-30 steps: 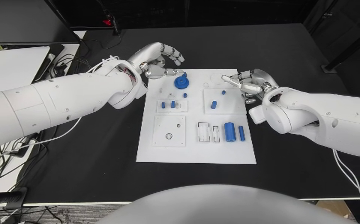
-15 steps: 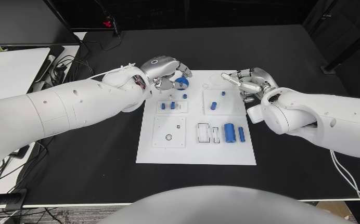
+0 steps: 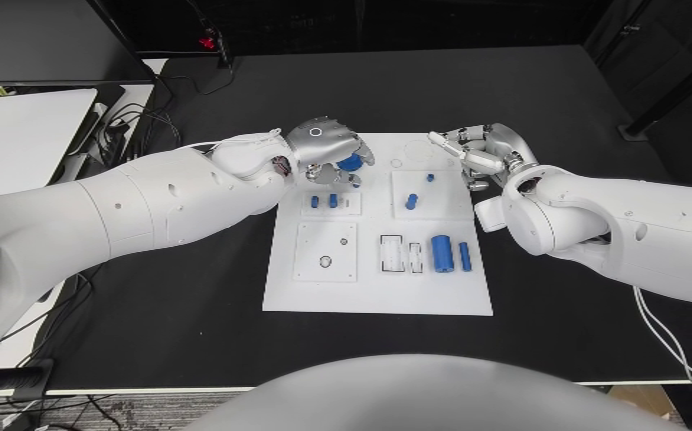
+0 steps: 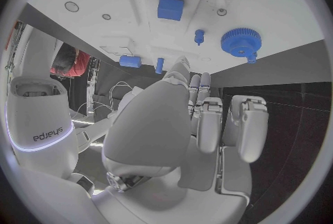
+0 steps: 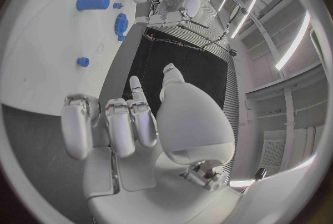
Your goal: Assemble the parts on the task board
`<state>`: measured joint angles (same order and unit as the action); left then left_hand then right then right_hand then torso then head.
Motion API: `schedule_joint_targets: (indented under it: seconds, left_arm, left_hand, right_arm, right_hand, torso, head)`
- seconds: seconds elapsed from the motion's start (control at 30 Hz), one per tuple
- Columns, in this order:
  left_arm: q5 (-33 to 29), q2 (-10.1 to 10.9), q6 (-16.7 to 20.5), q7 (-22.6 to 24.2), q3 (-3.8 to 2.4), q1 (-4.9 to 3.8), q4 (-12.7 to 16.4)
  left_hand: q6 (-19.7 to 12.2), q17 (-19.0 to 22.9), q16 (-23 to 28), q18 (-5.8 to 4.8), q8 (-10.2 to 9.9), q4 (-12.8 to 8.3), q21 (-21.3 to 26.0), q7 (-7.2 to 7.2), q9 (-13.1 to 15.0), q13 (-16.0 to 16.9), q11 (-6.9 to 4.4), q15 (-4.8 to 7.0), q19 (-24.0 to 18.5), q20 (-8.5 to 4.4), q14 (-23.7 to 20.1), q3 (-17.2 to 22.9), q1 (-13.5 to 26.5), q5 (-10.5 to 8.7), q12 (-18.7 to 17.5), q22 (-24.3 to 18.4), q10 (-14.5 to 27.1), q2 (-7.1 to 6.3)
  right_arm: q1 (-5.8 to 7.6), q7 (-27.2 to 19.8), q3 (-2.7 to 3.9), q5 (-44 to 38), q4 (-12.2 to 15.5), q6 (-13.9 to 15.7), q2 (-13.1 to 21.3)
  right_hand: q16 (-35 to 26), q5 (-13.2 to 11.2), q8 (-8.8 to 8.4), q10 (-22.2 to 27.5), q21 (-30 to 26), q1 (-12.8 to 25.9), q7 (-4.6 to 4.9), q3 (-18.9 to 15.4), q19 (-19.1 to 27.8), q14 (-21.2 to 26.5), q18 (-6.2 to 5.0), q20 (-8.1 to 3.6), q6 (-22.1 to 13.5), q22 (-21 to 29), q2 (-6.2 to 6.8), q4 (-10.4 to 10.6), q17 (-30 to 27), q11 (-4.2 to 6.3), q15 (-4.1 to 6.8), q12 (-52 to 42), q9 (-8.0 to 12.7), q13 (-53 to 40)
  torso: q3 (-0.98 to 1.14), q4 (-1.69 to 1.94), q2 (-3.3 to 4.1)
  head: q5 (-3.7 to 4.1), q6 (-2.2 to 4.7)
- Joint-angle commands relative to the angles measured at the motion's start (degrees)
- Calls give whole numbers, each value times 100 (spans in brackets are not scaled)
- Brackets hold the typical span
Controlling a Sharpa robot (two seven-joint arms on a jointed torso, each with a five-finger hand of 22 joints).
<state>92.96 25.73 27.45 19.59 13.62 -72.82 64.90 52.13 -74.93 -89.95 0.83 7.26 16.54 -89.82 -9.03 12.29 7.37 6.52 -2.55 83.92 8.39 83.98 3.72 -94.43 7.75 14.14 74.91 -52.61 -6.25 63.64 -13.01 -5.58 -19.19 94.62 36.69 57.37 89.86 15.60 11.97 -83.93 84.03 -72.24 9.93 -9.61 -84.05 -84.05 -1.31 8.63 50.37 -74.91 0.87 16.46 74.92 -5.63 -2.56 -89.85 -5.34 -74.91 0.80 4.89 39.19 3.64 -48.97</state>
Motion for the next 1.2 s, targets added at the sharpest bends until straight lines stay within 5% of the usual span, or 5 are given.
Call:
schedule_joint_targets:
  seconds: [0.03,0.3,1.2]
  left_arm:
    - [406,-45,-192,66,-6,2,-57]
    - [603,-106,-351,58,-6,12,-155]
    - [1131,-330,-622,30,-7,27,-481]
  left_hand:
    - [59,-1507,-5,-83,-40,-4,-18,-11,-24,-32,-4,-29,608,32,602,42,-10,-61,30,1509,-61,-47]
    - [243,-1507,-5,-83,-27,0,-18,-23,-105,-152,1,-42,608,33,602,120,-10,-178,41,1509,-158,-43]
    - [427,-1507,-5,-83,-88,4,-18,33,-265,-370,-44,-14,608,5,602,416,-166,-99,-28,1509,-287,3]
  right_arm:
    - [4,-145,2,75,9,29,-7]
    - [2,-117,2,77,9,17,-8]
    - [-1,-62,2,76,-1,3,-28]
  right_hand:
    - [14,23,37,-607,27,-7,-9,-35,-48,-595,-58,-4,-40,-1247,-66,3,1508,14,30,-15,-1,-1509]
    - [14,38,42,-607,28,-8,-9,-38,-49,-595,-58,-4,-42,-1248,-69,3,1508,13,29,-15,-1,-1509]
    - [14,67,62,-607,23,-1,-12,-51,-45,-595,-59,-4,-36,-1247,-72,6,1508,14,29,-15,-6,-1509]
  torso:
    - [5,3,3]
    - [2,-5,1]
    - [4,0,-3]
  head:
    - [-6,-1]
    - [-4,-13]
    - [1,-40]
